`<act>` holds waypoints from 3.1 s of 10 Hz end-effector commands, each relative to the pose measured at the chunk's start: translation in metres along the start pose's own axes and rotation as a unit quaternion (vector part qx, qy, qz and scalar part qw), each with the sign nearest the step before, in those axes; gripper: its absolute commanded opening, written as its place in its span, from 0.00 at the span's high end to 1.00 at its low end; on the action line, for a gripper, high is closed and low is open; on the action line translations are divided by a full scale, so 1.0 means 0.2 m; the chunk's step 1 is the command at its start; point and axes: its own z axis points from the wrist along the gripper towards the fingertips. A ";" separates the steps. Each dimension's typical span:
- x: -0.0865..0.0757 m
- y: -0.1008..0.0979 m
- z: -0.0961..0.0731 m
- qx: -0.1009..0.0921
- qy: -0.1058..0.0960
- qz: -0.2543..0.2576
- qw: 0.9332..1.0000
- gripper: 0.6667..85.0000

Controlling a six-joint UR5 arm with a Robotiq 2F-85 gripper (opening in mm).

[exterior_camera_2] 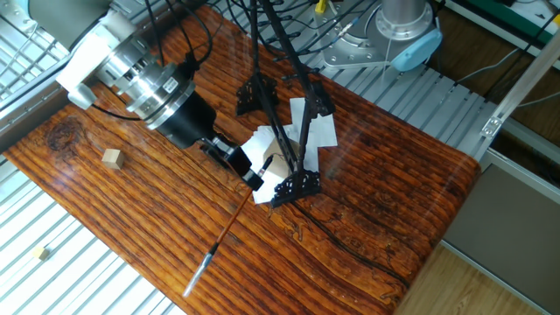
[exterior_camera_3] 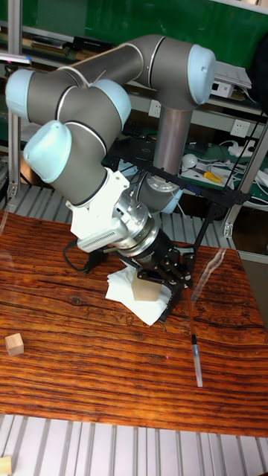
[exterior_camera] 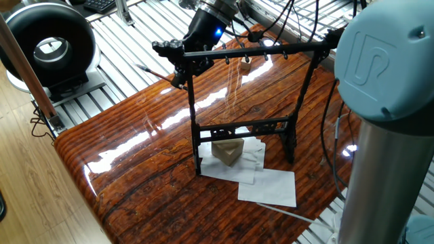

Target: Place the brush on the pen rack

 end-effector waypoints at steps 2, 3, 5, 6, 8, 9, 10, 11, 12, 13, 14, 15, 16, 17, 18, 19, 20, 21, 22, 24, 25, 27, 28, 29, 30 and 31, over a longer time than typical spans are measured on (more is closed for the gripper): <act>0.06 0.06 -0.03 -0.039 0.007 0.001 0.999 1.00; 0.08 0.05 -0.04 -0.042 0.009 -0.001 0.999 1.00; 0.14 0.02 -0.06 -0.042 0.010 -0.005 0.999 1.00; 0.18 -0.01 -0.07 -0.042 0.012 -0.008 0.999 1.00; 0.19 -0.04 -0.07 -0.037 0.010 -0.011 0.999 1.00; 0.20 -0.07 -0.07 -0.032 0.009 -0.017 0.999 1.00; 0.20 -0.09 -0.07 -0.030 0.007 -0.023 0.999 1.00; 0.19 -0.11 -0.06 -0.025 0.006 -0.029 0.999 1.00; 0.18 -0.12 -0.06 -0.023 0.004 -0.036 0.999 1.00; 0.17 -0.13 -0.05 -0.021 0.004 -0.034 0.999 1.00; 0.15 -0.15 -0.04 -0.016 0.001 -0.031 0.999 1.00; 0.13 -0.15 -0.04 -0.015 -0.001 -0.029 0.999 1.00; 0.13 -0.12 -0.04 -0.019 0.002 -0.026 0.999 1.00; 0.14 -0.09 -0.04 -0.029 0.009 -0.019 0.999 1.00; 0.14 -0.14 -0.04 -0.012 0.009 -0.023 1.000 1.00; 0.14 -0.15 -0.04 -0.006 0.010 -0.022 1.000 1.00; 0.14 -0.15 -0.04 -0.005 0.009 -0.022 1.000 1.00; 0.14 -0.17 -0.04 0.002 0.007 -0.024 1.000 1.00; 0.12 -0.17 -0.04 0.002 0.002 -0.025 1.000 1.00; 0.11 -0.16 -0.04 -0.003 -0.003 -0.037 0.999 1.00; 0.10 -0.14 -0.04 -0.010 -0.006 -0.040 0.999 1.00; 0.09 -0.11 -0.04 -0.020 -0.011 -0.050 0.999 1.00; 0.09 -0.10 -0.04 -0.026 -0.012 -0.049 0.998 1.00; 0.09 -0.09 -0.04 -0.027 -0.012 -0.052 0.998 1.00; 0.09 -0.09 -0.04 -0.030 -0.013 -0.054 0.998 1.00; 0.09 -0.08 -0.04 -0.034 -0.012 -0.052 0.998 1.00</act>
